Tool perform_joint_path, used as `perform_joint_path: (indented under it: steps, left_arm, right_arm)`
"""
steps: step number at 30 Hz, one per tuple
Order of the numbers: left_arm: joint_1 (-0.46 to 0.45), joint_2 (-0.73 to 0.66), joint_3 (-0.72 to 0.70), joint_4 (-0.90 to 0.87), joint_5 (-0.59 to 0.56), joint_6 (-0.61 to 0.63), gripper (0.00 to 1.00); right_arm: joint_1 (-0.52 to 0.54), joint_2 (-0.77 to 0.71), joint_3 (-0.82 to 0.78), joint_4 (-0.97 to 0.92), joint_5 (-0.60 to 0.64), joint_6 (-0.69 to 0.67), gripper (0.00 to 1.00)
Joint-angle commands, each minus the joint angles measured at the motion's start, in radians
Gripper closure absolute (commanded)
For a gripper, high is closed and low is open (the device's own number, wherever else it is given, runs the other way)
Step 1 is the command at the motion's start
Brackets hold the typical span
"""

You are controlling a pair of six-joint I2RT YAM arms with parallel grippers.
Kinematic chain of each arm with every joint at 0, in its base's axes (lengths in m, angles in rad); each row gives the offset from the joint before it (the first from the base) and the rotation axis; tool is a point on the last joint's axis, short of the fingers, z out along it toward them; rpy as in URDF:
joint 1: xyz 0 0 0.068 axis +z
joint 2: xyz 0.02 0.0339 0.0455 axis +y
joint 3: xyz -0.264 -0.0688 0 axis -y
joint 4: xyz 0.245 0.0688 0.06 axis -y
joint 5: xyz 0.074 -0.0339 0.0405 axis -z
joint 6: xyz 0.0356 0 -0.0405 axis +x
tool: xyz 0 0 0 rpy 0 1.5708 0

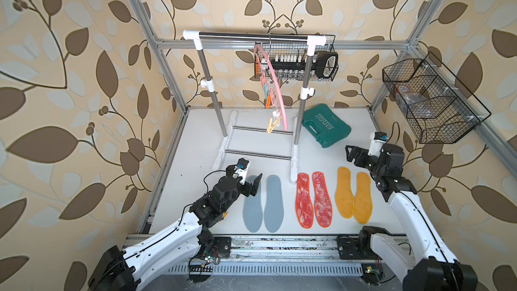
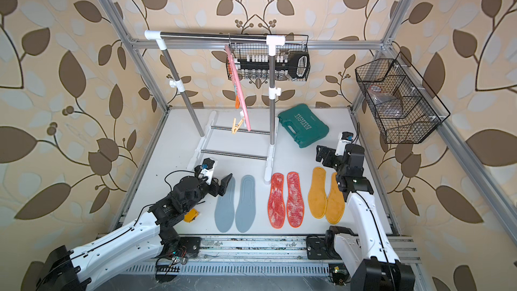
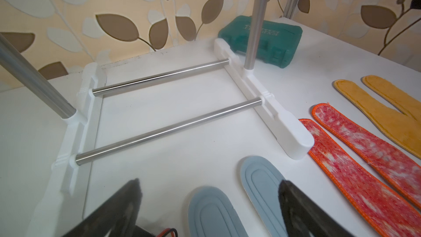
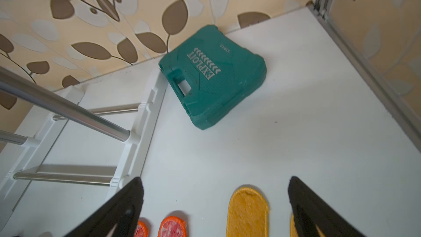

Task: Take the shoe insoles off the hanger
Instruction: Reset both arms

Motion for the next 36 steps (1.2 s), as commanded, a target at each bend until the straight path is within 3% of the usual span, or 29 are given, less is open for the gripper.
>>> perform_joint_path:
  steps: [1, 5, 11, 13, 20, 23, 26, 29, 33, 36]
  left_arm:
    - [-0.004, 0.057, 0.012, 0.030, -0.002, 0.005, 0.01]
    - [-0.004, 0.099, 0.032, 0.023, 0.002, 0.011, 0.01]
    - [-0.004, 0.115, 0.035, 0.021, -0.024, 0.012, 0.01]
    - [-0.004, 0.115, 0.045, 0.007, -0.010, 0.024, 0.01]
    - [-0.004, 0.061, 0.052, -0.028, 0.048, 0.081, 0.01]
    - [-0.004, 0.040, 0.062, -0.050, -0.025, 0.093, 0.01]
    - [-0.004, 0.045, 0.081, -0.071, -0.204, 0.081, 0.01]
    - [0.002, 0.066, 0.103, -0.085, -0.300, 0.103, 0.01]
    - [0.054, 0.117, 0.126, -0.064, -0.359, 0.142, 0.01]
    - [0.164, 0.156, 0.130, -0.034, -0.339, 0.128, 0.01]
  right_arm:
    - [0.024, -0.075, -0.112, 0.194, 0.052, -0.095, 0.03]
    - [0.061, -0.118, -0.222, 0.289, 0.097, -0.185, 0.03]
    - [0.146, -0.043, -0.319, 0.422, 0.327, -0.207, 0.03]
    - [0.172, 0.009, -0.365, 0.545, 0.386, -0.223, 0.03]
    - [0.191, 0.267, -0.369, 0.815, 0.356, -0.236, 0.02]
    - [0.191, 0.384, -0.336, 0.912, 0.316, -0.248, 0.02]
    - [0.192, 0.493, -0.277, 0.923, 0.316, -0.226, 0.02]
    - [0.194, 0.584, -0.239, 0.927, 0.303, -0.235, 0.02]
    - [0.193, 0.631, -0.245, 0.974, 0.302, -0.236, 0.03]
    - [0.192, 0.631, -0.240, 0.962, 0.300, -0.235, 0.03]
